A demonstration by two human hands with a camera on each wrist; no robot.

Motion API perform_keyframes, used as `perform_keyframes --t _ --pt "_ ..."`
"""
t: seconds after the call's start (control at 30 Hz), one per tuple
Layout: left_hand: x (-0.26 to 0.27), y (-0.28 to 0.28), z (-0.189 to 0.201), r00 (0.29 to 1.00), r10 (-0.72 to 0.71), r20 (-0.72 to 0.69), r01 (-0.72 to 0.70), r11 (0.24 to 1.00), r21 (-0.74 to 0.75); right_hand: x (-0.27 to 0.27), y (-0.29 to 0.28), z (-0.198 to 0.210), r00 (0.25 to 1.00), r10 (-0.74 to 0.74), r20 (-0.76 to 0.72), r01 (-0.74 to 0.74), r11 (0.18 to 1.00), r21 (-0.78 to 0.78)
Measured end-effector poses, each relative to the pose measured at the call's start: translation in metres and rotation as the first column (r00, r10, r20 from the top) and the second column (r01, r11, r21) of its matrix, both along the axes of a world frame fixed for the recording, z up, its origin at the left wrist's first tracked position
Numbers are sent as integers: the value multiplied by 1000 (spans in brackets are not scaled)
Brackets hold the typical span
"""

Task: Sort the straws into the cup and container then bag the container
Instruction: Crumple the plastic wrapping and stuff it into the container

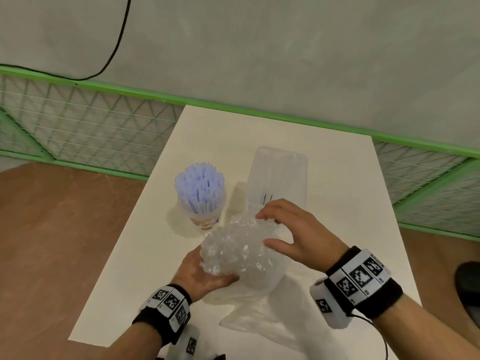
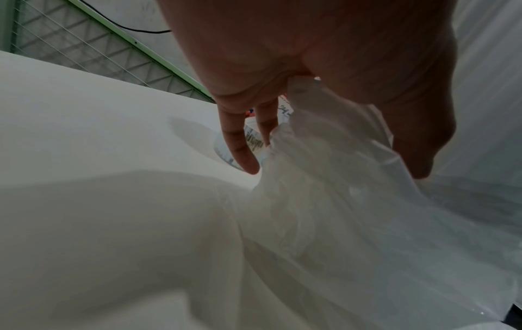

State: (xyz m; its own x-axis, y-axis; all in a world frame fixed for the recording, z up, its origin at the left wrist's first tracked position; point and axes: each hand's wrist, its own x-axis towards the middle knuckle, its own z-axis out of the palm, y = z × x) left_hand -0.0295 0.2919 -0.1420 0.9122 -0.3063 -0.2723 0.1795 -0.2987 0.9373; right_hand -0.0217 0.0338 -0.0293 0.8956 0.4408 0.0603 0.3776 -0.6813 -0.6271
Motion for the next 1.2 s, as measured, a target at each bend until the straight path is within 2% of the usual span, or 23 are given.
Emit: perform_keyframes --t 0.23,0.53,0.8,1.07,1.2 --pt "-1 -1 4 1000 11 -11 -11 1000 -12 -1 6 -8 999 -53 -13 54 996 70" --pt "-3 0 9 1000 10 -17 -11 998 -67 -9 15 -8 995 -90 36 87 994 69" --pt "-2 -2 12 999 22 -29 -24 996 -91 -8 20 -14 988 -151 28 138 954 267" --pt "-3 -2 14 999 24 -40 -28 995 -94 -12 27 -24 966 -257 -35 255 914 316" --pt "-3 -2 14 997 30 -65 -37 993 -112 -14 29 -28 969 -234 79 202 935 292"
